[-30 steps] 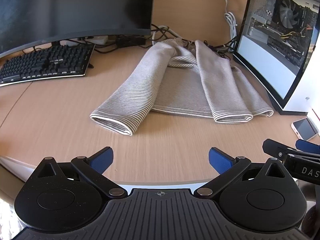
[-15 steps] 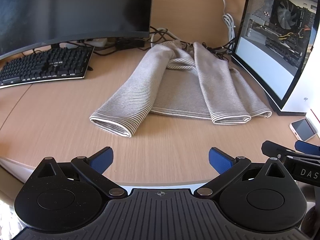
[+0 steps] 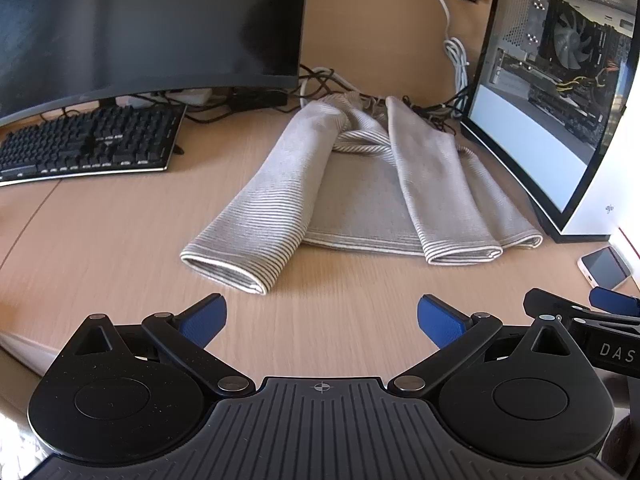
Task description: Fold clothes
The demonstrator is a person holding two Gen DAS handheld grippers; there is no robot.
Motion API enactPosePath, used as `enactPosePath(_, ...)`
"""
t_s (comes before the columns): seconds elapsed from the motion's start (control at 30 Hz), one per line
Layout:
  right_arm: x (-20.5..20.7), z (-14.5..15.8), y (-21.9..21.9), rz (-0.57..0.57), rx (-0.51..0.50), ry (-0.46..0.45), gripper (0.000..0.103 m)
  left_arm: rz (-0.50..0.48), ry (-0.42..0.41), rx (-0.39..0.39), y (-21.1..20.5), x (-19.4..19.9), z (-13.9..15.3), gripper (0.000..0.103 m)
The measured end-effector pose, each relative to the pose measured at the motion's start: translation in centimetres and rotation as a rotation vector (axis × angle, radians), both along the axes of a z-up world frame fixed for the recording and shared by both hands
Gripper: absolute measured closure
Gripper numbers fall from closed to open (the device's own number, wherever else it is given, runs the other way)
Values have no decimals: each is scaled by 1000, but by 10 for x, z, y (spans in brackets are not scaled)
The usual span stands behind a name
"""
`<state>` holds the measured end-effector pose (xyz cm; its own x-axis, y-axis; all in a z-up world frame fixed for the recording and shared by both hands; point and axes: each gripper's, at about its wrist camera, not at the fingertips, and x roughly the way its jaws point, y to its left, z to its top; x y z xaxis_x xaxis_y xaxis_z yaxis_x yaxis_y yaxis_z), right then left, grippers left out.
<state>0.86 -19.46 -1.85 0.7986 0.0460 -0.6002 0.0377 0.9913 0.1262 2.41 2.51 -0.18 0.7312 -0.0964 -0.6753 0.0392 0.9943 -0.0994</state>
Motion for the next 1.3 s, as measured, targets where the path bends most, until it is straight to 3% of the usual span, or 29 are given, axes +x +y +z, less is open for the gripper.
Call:
enactPosePath(0.63, 51, 21, -2, 8, -17, 14, 0, -39, -25, -27, 4, 59, 10, 0)
enactPosePath(0.77, 82, 15, -8, 47, 3, 22, 0, -21, -16, -22, 0, 78, 9, 0)
enactPosePath(1.13, 207, -14, -28, 189, 241, 112, 0, 116, -6, 26, -6, 165, 7, 0)
enactPosePath(1.3, 258, -24, -24, 258, 290, 118, 0, 117, 49, 82, -19, 201, -3, 0)
